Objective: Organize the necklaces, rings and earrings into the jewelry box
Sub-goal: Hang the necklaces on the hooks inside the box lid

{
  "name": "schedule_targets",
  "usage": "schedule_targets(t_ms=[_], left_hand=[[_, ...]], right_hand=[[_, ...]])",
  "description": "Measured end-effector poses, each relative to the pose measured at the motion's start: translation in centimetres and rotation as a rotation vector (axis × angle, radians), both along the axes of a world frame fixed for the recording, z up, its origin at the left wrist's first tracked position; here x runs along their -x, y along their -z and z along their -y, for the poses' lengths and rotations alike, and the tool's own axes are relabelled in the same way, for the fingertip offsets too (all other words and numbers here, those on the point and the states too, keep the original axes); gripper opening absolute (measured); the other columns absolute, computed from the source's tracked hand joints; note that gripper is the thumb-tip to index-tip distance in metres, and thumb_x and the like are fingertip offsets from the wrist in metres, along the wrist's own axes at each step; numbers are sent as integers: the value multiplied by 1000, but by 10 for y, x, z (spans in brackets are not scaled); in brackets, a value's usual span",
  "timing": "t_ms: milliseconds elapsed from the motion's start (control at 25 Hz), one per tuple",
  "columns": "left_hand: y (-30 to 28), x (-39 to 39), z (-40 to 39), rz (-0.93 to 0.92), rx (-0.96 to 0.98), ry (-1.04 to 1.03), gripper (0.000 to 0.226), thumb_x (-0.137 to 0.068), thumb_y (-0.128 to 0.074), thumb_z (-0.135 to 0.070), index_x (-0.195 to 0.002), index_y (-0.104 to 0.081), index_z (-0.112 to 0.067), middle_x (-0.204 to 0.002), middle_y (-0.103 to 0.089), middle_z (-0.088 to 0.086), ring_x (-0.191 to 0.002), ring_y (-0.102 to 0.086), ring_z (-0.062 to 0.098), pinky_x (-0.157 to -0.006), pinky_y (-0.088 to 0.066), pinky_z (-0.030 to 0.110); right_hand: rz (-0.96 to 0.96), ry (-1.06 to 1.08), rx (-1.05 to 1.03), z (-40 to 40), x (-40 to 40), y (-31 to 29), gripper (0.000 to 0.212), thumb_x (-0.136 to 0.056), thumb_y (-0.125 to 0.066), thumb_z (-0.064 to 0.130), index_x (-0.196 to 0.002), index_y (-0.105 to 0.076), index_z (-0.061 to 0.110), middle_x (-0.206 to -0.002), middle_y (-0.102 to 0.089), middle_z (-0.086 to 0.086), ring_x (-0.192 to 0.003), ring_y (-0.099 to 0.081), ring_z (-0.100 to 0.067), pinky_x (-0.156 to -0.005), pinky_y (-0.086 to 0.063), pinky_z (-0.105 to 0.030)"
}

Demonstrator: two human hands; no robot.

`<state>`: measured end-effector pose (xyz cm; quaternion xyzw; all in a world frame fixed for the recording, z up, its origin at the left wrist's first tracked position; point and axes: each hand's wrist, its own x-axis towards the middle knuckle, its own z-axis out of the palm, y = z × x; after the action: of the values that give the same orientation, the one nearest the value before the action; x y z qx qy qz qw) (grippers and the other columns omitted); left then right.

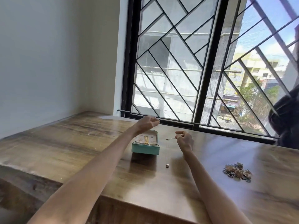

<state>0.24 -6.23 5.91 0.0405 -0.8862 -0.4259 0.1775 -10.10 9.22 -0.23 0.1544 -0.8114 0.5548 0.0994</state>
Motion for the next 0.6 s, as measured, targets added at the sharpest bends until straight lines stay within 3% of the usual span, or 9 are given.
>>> schedule_targets(t_ms=[200,320,480,600], left_hand=[[-10,55,-25,171,245,56,32,-94,-51,-16,-121,-60,-1,-126,-60,13,-118,-54,23,-97,-39,28],[-7,76,-29,210,266,41,31,-93,-52,-13,-119,-61,1,-122,-62,15,-115,-56,26,-87,-41,24],[-2,93,-26,217,252,22,30,-92,-51,-10,-117,-62,4,-97,-61,13,-85,-54,20,-63,-41,19],[0,95,-18,176,234,-4,28,-92,-52,-9,-115,-64,1,-106,-65,13,-86,-53,15,-69,-43,21]], right_hand=[[-3,-64,-264,13,48,12,23,-85,-54,6,-88,-73,20,-83,-68,-5,-81,-61,-21,-80,-53,-37],[-67,-102,-474,22,58,12,15,-84,-61,18,-93,-73,18,-91,-71,-5,-87,-63,-19,-72,-45,-27],[-149,-81,-642,34,69,10,19,-76,-74,30,-86,-72,14,-92,-72,-10,-91,-66,-26,-71,-50,-32],[-220,-52,-742,40,73,9,25,-77,-73,29,-94,-70,11,-98,-70,-11,-94,-65,-29,-74,-51,-36]])
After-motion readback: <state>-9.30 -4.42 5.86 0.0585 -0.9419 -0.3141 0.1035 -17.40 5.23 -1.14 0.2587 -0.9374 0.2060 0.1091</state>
